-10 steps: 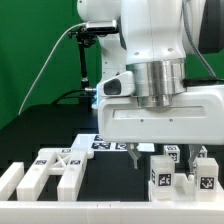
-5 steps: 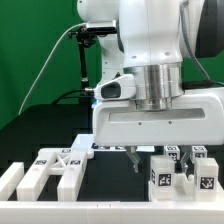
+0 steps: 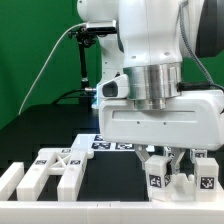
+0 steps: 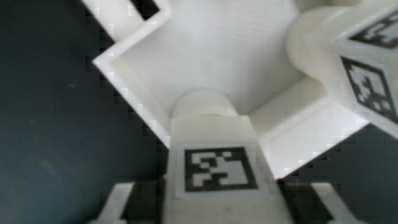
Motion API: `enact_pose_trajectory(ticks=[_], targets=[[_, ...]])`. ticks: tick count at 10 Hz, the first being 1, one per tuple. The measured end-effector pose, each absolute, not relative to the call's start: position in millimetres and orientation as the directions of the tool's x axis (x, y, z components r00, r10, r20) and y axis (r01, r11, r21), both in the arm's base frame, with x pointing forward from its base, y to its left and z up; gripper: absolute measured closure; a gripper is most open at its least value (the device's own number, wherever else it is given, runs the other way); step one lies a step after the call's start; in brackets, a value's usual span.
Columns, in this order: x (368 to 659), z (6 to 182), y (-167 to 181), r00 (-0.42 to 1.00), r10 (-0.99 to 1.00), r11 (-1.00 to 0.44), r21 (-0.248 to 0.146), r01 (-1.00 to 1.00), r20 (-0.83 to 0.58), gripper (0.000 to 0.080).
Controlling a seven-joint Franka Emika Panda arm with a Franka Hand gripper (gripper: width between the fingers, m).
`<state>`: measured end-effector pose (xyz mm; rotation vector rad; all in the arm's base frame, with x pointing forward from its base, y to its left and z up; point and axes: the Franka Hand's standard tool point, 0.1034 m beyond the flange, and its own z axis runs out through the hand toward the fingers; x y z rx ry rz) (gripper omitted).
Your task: Assemble chair
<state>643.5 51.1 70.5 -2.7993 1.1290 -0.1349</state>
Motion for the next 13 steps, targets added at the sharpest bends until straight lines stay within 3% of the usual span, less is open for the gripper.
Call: enact_pose_trajectory(ticks=[2,4,5,6,8,9,10,11,13], targets=[[643.4,71.8,51.9,0.400,-0.916,-0.393,-0.140,-0.909,-0.021,0.0514],[643.4,70.8,47.8,0.128,-0.985,-0.111,-0.143,-0.983,-0.115,0.0514],[643.5,71.5,45.5,-0.010,-0.987,0.031,-0.128,-0.991,-0.162,0.0514],[643.5,71.2,45.7,-0.007,-0.987,0.028,-0.130,-0.991,-0.158,0.0514],[643.1,70.9,47.1,0.063,-0.987,-0.043,-0.138,-0.990,-0.145,0.0486],[642.5,70.6,51.1,0.206,-0.972,-0.188,-0.149,-0.971,-0.112,0.0305],[642.3,70.4,51.9,0.380,-0.921,-0.363,-0.166,-0.917,-0.082,0.0179],[642.1,68.2,46.3,0.561,-0.827,-0.547,-0.190,-0.816,-0.029,0.0159],[637.2,69.6,50.5,0.787,-0.616,-0.780,-0.164,-0.604,0.026,0.0151]])
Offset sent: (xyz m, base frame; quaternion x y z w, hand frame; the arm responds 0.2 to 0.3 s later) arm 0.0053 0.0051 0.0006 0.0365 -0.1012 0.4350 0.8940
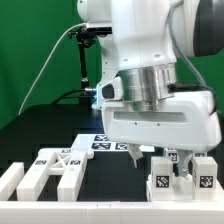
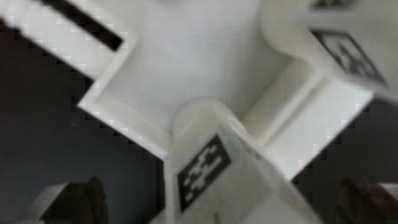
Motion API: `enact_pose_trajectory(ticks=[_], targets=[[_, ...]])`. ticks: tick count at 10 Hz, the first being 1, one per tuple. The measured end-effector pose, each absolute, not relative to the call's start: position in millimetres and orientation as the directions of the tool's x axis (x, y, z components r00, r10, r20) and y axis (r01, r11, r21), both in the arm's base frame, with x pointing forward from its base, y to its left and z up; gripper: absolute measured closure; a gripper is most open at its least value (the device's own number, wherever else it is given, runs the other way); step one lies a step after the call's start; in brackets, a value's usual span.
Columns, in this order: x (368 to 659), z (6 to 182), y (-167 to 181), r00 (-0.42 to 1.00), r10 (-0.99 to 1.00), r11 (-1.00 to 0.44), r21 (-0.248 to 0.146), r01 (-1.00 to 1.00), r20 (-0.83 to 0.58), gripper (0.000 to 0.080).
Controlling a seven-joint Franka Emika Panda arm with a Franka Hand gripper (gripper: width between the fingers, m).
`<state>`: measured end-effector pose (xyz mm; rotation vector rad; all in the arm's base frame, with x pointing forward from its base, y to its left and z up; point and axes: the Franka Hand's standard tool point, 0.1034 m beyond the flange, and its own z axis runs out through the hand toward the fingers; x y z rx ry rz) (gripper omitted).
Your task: Assemble chair
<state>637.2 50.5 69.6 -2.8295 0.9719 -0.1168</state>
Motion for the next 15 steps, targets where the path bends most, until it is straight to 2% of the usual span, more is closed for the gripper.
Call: enact_pose_trajectory(ticks=[2,4,5,6,7,8,9,11,13,15], targets=[[637.0,67.8,47.8,0.847,-0.530,-0.841,-0.156,-0.519,0.044,0.0151],[640.7,70.7,55.2,0.943,-0.325,-0.942,-0.119,-0.315,0.074,0.0151],[640.2,70.0,52.4,0.939,-0.335,-0.938,-0.118,-0.325,0.074,0.0151],[640.1,69.9,52.4,0.932,-0.355,-0.931,-0.119,-0.345,0.072,0.0244],[640.1,69.9,52.3,0.932,-0.355,-0.931,-0.119,-0.346,0.072,0.0427],[640.1,70.0,51.8,0.908,-0.414,-0.906,-0.124,-0.404,0.064,0.0427],[640.2,70.0,52.0,0.881,-0.470,-0.878,-0.128,-0.460,0.056,0.0512],[640.2,70.0,52.7,0.785,-0.618,-0.781,-0.138,-0.609,0.032,0.0512],[641.0,70.7,54.8,0.473,-0.881,-0.466,-0.131,-0.875,-0.028,0.0512],[644.6,71.0,54.4,0.169,-0.980,-0.158,-0.102,-0.982,-0.102,0.0512]])
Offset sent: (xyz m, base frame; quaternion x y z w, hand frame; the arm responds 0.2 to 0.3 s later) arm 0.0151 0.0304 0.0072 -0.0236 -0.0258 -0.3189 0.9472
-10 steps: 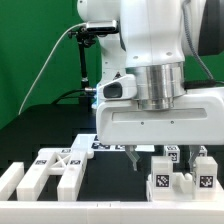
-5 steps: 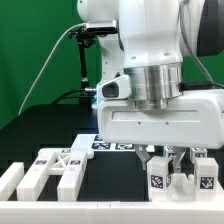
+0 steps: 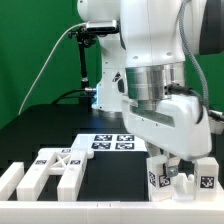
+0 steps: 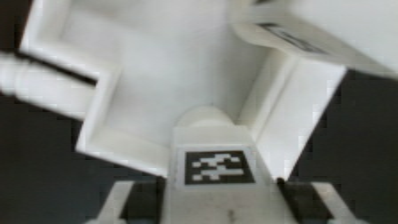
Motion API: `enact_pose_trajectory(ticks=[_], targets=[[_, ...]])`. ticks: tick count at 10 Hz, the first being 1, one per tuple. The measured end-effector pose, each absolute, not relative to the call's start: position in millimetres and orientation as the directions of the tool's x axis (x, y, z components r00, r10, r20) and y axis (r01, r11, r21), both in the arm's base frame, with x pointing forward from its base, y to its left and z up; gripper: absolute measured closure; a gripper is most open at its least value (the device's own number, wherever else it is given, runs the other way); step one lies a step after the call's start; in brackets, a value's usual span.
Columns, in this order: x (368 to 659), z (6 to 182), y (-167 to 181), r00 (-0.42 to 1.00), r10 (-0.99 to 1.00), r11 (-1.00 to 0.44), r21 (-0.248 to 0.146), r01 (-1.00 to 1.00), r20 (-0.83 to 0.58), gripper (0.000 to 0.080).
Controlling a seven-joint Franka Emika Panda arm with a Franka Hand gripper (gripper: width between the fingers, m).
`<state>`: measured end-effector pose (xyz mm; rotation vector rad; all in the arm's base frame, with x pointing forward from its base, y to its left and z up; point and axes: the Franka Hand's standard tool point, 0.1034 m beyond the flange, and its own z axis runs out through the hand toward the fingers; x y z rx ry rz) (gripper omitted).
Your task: Assemble chair
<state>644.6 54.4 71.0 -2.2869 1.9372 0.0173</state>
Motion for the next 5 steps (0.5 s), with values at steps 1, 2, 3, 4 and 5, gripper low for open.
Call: enact_pose_trajectory(ticks=[1,2,3,4,5], targets=[[645.0,70.7,54.2,0.037,-0.991,-0.025,-0.090,-0.996,-0.132,0.0512],[646.0,70.9,54.5,-0.048,-0.988,0.060,-0.075,-0.995,-0.148,0.0512],[646.2,70.5,54.6,-0.131,-0.979,0.143,-0.064,-0.988,-0.158,0.0512],[645.9,70.0,54.5,-0.118,-0.981,0.129,-0.065,-0.990,-0.156,0.0512],[645.9,70.0,54.6,-0.091,-0.984,0.103,-0.069,-0.992,-0.155,0.0512]])
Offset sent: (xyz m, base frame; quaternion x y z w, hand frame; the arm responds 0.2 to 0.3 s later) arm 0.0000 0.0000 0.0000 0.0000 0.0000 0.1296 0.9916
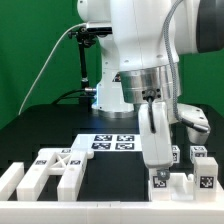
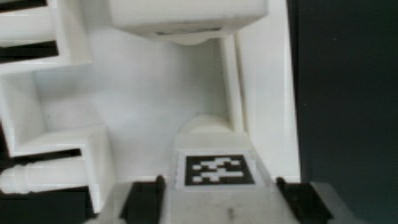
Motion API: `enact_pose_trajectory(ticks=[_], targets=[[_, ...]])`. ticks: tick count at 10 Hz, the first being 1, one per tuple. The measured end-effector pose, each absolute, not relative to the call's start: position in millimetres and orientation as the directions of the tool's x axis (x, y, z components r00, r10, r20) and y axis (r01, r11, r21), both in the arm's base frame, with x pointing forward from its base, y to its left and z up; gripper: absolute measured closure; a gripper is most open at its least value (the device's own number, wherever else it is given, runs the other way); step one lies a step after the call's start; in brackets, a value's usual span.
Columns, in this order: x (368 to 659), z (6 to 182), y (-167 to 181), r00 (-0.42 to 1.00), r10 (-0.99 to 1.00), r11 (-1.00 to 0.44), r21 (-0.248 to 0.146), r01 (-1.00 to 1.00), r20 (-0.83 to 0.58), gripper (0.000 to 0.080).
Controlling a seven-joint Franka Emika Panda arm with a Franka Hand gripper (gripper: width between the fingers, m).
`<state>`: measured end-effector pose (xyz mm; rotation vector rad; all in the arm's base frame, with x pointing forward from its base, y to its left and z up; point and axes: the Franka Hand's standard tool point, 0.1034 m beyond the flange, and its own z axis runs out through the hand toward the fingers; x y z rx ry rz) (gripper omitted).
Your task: Assemble chair
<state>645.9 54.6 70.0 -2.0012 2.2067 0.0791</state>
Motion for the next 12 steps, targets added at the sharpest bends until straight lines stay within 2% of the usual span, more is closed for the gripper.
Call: enact_pose_trajectory(ticks=[1,3,4,5,8,9,10,11,12], targets=[[645.7,69.9,55.3,-0.075,-0.985,0.086,-0.070,-0.994,-0.152,0.0465],[647.0,71.9,59.2,0.298,-0.949,-0.286,-0.113,-0.952,-0.105,0.0204],[646.5,71.3,58.3,0.470,-0.879,-0.458,-0.129,-0.880,-0.083,0.0204],[645.9,70.8,58.4,0.570,-0.819,-0.558,-0.137,-0.818,-0.067,0.0160],[646.4,70.7,55.4,0.729,-0.684,-0.718,-0.143,-0.681,-0.030,0.0152],[649.3,70.7,50.5,0.835,-0.549,-0.829,-0.142,-0.541,0.025,0.0150],[652.5,70.3,47.9,0.924,-0.370,-0.925,-0.124,-0.358,0.095,0.0150],[651.2,69.4,49.2,0.895,-0.439,-0.894,-0.134,-0.427,0.079,0.0150],[651.5,69.5,48.4,0.896,-0.437,-0.895,-0.133,-0.425,0.082,0.0292]])
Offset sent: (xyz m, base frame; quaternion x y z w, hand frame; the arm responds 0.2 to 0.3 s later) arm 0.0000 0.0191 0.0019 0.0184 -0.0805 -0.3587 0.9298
